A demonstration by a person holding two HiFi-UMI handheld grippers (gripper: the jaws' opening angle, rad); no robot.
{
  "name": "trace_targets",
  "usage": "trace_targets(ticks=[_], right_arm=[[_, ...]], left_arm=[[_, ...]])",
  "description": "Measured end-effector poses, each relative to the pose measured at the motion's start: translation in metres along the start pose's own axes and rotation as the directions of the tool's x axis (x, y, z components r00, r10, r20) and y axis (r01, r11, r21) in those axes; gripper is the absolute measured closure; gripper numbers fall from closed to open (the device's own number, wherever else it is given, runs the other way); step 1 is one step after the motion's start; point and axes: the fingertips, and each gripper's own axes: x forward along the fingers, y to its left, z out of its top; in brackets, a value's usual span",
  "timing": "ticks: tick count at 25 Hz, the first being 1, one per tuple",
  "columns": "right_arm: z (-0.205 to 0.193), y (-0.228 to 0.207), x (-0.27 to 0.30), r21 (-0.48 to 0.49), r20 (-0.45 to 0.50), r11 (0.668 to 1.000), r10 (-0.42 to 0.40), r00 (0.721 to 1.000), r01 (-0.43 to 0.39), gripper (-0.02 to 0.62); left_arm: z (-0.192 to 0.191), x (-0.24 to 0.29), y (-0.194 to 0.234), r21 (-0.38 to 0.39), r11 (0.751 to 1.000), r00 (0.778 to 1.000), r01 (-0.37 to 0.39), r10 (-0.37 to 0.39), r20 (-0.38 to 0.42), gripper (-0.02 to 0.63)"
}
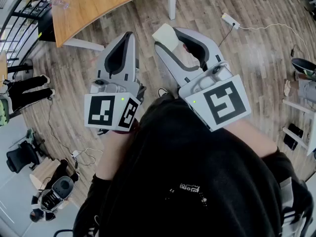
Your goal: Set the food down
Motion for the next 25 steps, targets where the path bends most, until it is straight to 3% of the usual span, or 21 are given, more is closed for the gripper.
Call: trace_targets(ticks=[20,25], right_arm=[[-0.007,0.003,0.004,0.032,0.023,0.998,0.050,0.998,-0.050,0.428],[-0.007,-0.013,0.009,0.040,0.026,0.996,0.080,0.996,-0.081,0.428]], left_arm=[[-0.005,0.005,-0.011,0.002,1.000,1.000,-0.005,0.005,0.002,0.603],[0.000,0.026,-0.023,0.006,0.999,0.999,0.049,-0.049,0.010,0.603]])
